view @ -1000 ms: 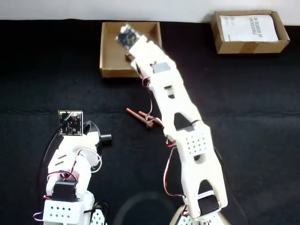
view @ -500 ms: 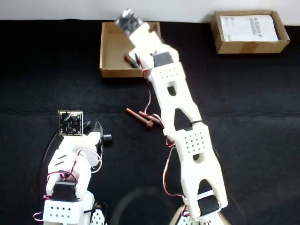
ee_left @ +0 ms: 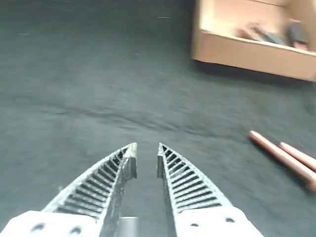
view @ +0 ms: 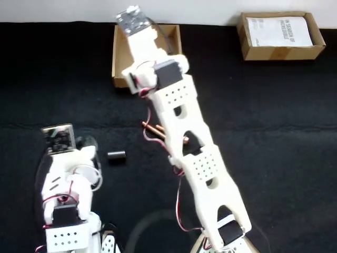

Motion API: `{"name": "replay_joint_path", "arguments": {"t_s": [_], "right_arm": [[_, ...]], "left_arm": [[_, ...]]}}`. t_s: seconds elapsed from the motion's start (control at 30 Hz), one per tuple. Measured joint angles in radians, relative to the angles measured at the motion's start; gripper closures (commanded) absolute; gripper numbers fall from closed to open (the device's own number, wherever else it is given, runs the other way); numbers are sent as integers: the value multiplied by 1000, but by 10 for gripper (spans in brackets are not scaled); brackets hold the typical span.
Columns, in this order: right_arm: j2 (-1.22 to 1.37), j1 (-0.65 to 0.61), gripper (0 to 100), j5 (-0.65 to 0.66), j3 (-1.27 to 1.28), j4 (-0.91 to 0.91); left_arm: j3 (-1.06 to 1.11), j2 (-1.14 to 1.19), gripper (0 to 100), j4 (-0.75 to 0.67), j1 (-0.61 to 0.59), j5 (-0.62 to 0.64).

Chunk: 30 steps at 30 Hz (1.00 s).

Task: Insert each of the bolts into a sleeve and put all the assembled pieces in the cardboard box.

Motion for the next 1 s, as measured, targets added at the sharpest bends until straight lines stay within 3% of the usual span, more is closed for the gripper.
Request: {"name": "replay_joint_path", "arguments": {"t_s": [0.13,0.33,0.57,0.77,1.0], "right_arm": [[0,-55,779,-12,0,48],[0,-89,779,-12,3,52],[-5,-161,779,-14,262,52],[29,-218,779,-14,385,52],[60,-290,779,-14,474,52]], "left_arm": [[0,-2,912,-3,-166,0],[0,-2,912,-3,-324,0],[0,-2,912,-3,-482,0],[0,-2,912,-3,-554,0],[0,-2,909,-3,-555,0]]}}
